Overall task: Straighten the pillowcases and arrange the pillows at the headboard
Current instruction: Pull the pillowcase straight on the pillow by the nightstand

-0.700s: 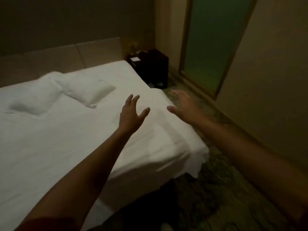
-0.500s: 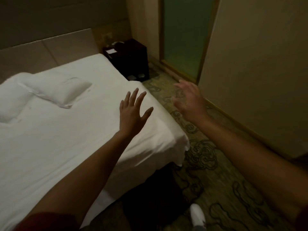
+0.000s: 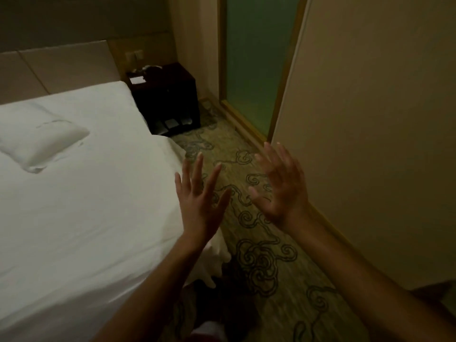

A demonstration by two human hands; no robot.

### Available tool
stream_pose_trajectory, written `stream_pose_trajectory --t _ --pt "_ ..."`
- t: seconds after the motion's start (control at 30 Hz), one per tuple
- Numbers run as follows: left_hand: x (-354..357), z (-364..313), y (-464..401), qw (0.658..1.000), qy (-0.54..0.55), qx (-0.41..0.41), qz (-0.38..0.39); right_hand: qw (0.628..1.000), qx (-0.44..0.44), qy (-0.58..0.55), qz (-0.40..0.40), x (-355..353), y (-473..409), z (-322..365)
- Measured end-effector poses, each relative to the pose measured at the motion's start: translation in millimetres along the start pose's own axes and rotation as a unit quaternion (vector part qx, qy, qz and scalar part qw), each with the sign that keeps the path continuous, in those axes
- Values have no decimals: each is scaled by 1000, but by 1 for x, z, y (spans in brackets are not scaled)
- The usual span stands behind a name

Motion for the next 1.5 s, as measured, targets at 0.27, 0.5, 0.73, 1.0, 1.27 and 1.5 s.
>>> stream_pose_trajectory --t 0.27,0.5,0.73,1.0,1.27,1.5 --pt "118 12 -118 995 -6 -20 -94 998 -19 -45 -29 62 -109 -98" --pt "279 106 -248 991 10 -65 -114 998 -9 -52 -19 171 -291 -203" --pt "344 219 -321 986 -59 -84 -131 991 19 -130 -31 271 -432 -241" --pt "442 350 -361 973 -120 -176 -92 977 -30 -204 44 433 -574 -246" --pt "471 547 -440 909 -280 -281 -128 917 -188 -301 181 626 -753 -141" --pt "491 730 -480 873 -339 -321 -144 902 -239 -303 194 778 -862 -76"
Point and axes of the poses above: each hand's wrist, its own y-axis away from the middle knuckle, its own x-axis out of the palm, z = x × y, the point moved 7 cm from there along -y, towards the middle knuckle, and after that the axes turned 12 degrees about x, right-handed, at the moved point
